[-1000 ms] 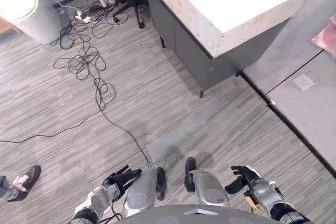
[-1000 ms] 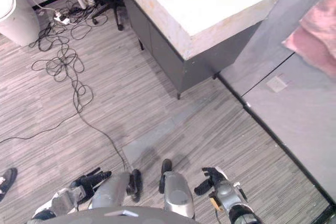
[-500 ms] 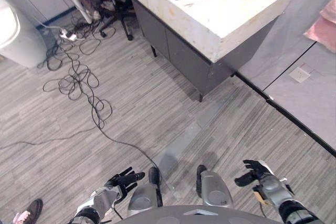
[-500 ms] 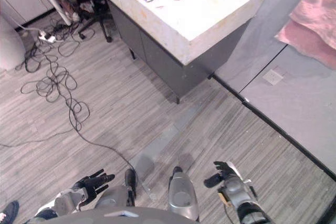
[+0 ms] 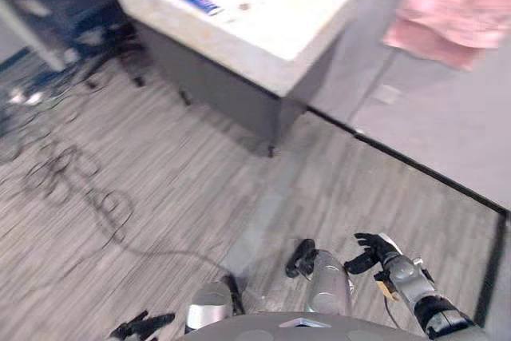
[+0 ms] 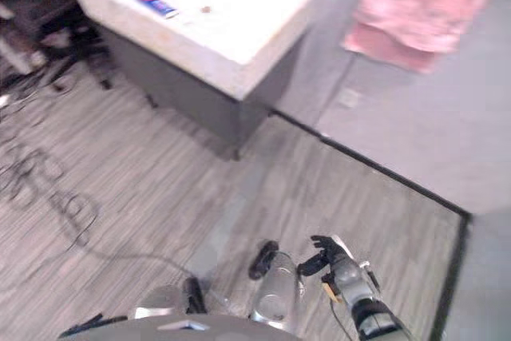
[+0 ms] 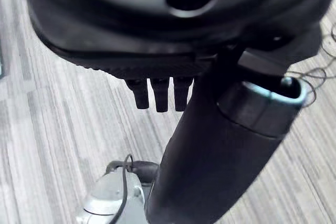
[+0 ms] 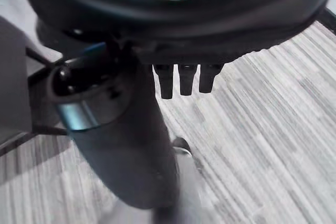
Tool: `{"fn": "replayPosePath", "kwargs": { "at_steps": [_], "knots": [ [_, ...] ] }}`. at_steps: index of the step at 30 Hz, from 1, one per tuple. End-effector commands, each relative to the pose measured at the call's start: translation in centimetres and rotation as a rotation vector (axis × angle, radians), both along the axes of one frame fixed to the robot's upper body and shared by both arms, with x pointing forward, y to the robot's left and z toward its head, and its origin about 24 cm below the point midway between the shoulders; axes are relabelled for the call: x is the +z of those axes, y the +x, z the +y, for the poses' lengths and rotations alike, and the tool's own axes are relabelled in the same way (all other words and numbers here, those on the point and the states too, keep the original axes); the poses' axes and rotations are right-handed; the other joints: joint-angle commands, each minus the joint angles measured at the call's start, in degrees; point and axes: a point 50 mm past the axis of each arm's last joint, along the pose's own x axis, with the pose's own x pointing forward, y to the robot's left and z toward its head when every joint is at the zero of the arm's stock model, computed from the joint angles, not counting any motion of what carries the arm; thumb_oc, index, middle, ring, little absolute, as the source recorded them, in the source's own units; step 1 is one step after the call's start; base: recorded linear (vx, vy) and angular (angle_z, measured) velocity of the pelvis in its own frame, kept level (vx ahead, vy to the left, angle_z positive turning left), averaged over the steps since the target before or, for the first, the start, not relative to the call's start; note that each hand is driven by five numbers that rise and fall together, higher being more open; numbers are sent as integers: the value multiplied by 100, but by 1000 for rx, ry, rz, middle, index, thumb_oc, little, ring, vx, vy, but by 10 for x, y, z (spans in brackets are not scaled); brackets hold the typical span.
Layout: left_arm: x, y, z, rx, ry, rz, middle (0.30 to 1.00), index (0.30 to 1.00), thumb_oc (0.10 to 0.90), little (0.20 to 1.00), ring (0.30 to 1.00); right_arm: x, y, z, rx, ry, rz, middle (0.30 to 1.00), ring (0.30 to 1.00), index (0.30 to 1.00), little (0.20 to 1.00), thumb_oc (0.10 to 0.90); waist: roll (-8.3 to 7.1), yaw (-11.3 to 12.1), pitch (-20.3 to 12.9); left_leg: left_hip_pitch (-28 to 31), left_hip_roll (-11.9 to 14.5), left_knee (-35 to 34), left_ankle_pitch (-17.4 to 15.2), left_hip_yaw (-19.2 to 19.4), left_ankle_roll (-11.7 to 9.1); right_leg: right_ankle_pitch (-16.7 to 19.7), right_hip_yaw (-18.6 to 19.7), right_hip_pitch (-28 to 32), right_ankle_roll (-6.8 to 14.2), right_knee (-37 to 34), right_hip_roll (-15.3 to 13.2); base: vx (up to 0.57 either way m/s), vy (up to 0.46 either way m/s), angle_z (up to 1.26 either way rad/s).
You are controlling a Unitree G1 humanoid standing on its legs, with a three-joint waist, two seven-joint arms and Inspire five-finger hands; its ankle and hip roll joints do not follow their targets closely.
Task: Organize the bathroom.
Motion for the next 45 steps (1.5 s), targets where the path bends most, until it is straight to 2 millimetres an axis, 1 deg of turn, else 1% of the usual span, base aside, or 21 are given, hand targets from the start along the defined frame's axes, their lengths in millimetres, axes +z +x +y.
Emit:
{"fn": "replayPosePath", "kwargs": {
  "at_steps": [1,2,4,6,9,10,12,14,16,18,19,20,21,22,24,27,31,33,36,43,45],
  "knots": [
    [0,19,-6,-85,2,-65,900,900,800,900,900,7,12,-3,66,-59,-14,900,900,900,900,800,262,268,-129,-1140,367,3578,944,-1630,-684,146,961,1001,27,-1805,898,32,66,-107],
    [-3,19,-11,-75,-16,-81,900,900,800,900,900,9,15,-4,63,-68,-14,900,900,900,900,800,200,260,-153,-1590,208,3950,1241,-1958,-610,163,1028,1049,-114,-1903,898,36,176,-93],
    [-5,21,-16,-55,-36,-95,900,900,800,900,900,11,17,-7,75,-82,-9,900,900,900,900,800,179,242,-152,-1880,217,4044,1257,-2194,-484,87,1283,1117,-168,-1919,931,49,209,-93],
    [-7,28,-24,-65,-60,-111,900,900,800,900,900,13,19,-11,77,-102,-10,900,900,900,900,800,229,180,-163,-1630,737,2727,1413,-2253,-363,-39,1630,1122,-146,-1784,908,128,422,-123],
    [-7,29,-25,-71,-57,-109,900,900,800,900,900,10,12,-14,44,-103,-17,900,900,900,900,800,413,132,-247,-1098,1081,624,1783,-2654,-376,-173,1986,1016,46,-1462,779,150,535,-80],
    [-7,29,-25,-74,-56,-109,900,900,800,900,900,10,11,-14,40,-101,-17,900,900,900,900,800,432,137,-263,-1092,1118,431,1849,-2729,-390,-165,2024,1006,78,-1457,766,163,416,-68],
    [-5,26,-21,-94,-33,-104,900,900,800,900,900,6,6,-16,-33,-72,-28,900,900,900,900,800,501,279,-249,-1081,1338,-447,2122,-3571,-526,-157,2543,1041,388,-1396,499,267,561,-29],
    [-6,21,-21,-102,-31,-94,900,900,800,900,900,7,5,-17,-74,-57,-43,900,900,900,900,800,499,323,-213,-1147,1193,-143,1874,-3900,-477,-61,2855,1019,558,-1406,322,195,458,-5],
    [-4,30,-22,-142,-28,-92,900,900,800,900,900,11,10,-17,-123,-51,-69,900,900,900,900,800,424,267,-207,-1228,874,414,847,-3264,-379,127,2710,1071,771,-1387,-44,78,468,-53],
    [-3,37,-22,-155,-28,-95,900,900,800,900,900,10,7,-17,-151,-47,-82,900,900,900,900,800,381,256,-168,-1390,640,772,502,-3117,-327,334,2675,1134,815,-1451,-268,32,444,-23],
    [-2,44,-20,-150,-31,-107,900,900,800,900,900,9,2,-18,-171,-55,-92,900,900,900,900,800,326,281,-86,-1487,304,1127,101,-2899,-259,901,2493,1228,826,-1673,-688,20,381,24],
    [-2,44,-20,-148,-31,-107,900,900,800,900,900,9,2,-18,-170,-56,-92,900,900,900,900,800,315,290,-74,-1478,273,1147,70,-2877,-252,973,2460,1236,838,-1699,-741,38,623,19],
    [0,39,-14,-139,-20,-94,900,900,800,900,900,10,5,-14,-145,-59,-97,900,900,900,900,800,269,432,-36,-1255,173,1109,-88,-2370,-201,1409,1788,1206,901,-1851,-1126,17,425,-3],
    [2,35,-10,-137,-4,-92,900,900,800,900,900,10,6,-12,-136,-57,-98,900,900,900,900,800,266,499,-44,-1170,189,1068,-115,-2151,-169,1406,1486,1243,889,-1934,-1155,14,528,-38],
    [2,26,-5,-82,16,-87,900,900,800,900,900,12,11,-10,-105,-62,-97,900,900,900,900,800,288,500,-64,-1024,29,892,-133,-2134,-3,1470,1810,965,878,-1424,-890,10,311,-129],
    [5,18,5,-43,65,-70,900,900,800,900,900,10,12,-4,-97,-36,-95,900,900,900,900,800,297,535,-153,-883,-121,566,-39,-1929,173,1166,1618,944,775,-1282,-431,41,130,-53],
    [8,24,12,-28,89,-57,900,900,800,900,900,6,6,-6,-116,-36,-90,900,900,900,900,800,365,337,-252,-959,-394,280,165,-2363,276,448,2046,633,574,-1028,902,25,21,-1],
    [10,35,12,-41,93,-81,900,900,800,900,900,7,9,-8,-107,-42,-96,900,900,900,900,800,350,314,-234,-1015,-484,209,214,-2322,297,261,1789,756,381,-1417,1137,-34,-95,11],
    [10,41,7,-46,73,-108,900,900,800,900,900,7,8,-10,-113,-61,-98,900,900,900,900,800,382,295,-261,-1061,-562,158,330,-2480,257,105,1999,918,280,-1662,1445,-29,-92,17],
    [9,47,0,-60,43,-143,900,900,800,900,900,8,-1,-25,-167,-87,-86,900,900,900,900,800,400,329,-383,-1421,-539,630,845,-2743,45,-75,2068,1361,15,-2147,1628,-14,-46,-1],
    [9,44,1,-54,42,-146,900,900,800,900,900,9,2,-27,-157,-90,-90,900,900,900,900,800,396,390,-338,-1644,-561,1078,1027,-3073,-6,-113,2190,1378,-34,-2113,1622,-71,8,-7]
  ]
}}
